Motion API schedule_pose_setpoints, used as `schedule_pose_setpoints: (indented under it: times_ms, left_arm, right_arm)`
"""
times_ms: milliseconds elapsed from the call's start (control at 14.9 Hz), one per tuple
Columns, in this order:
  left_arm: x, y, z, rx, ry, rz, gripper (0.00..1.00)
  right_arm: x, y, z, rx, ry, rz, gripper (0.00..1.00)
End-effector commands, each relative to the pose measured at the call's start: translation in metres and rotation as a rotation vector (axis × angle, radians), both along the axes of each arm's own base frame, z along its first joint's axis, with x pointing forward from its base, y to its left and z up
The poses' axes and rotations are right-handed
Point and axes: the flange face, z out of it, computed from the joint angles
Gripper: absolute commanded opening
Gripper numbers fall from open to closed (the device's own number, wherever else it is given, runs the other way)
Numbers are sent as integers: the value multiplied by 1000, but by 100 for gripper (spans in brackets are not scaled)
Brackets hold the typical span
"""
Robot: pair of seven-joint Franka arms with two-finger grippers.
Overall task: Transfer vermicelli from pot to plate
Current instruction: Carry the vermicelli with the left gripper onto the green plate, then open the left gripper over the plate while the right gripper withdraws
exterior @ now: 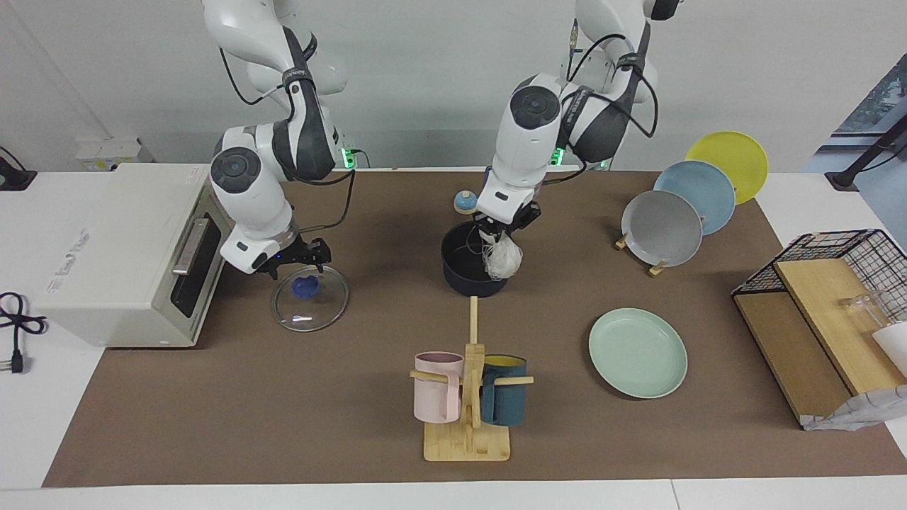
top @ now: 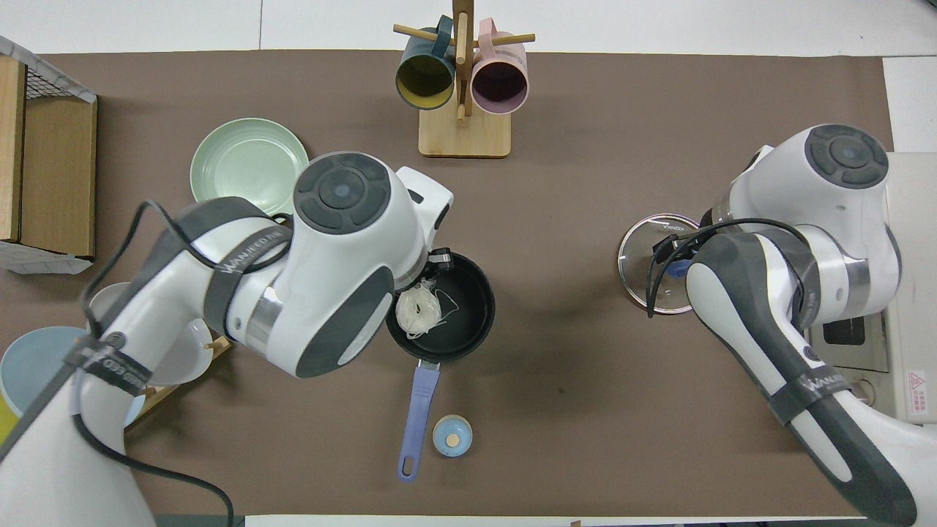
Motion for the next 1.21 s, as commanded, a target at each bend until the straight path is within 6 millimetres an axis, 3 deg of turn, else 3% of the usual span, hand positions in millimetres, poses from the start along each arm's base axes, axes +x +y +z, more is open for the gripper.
schedule_pose_setpoints:
  times_ms: [0,268,537,671,805,939,1140]
  left_arm:
    - [49,76,44,-35,22,7,0]
    - [109,189,38,-82,-55,-2,0]
    - [149,246,-8,-91,-107,-53,0]
    - [157,254,-37,-95,-128,-72,0]
    - [167,254,-67,-96,-126,-73,0]
    - [173,255,-89,-78,-127,-104,0]
    - [180,256,-117,-56,-131,-158,0]
  right_arm:
    - [6,-1,58,-15,25,10,100]
    - [-4,3,117,-21,41,11,100]
    - [-10,6,129,-22,29,13,100]
    - [-26,17,152,-24,18,25,100]
    - [-35,15,166,-26,12,19,100]
    - [-38,9,172,-27,7,6,100]
    - [-38,-18,172,-10,25,-46,100]
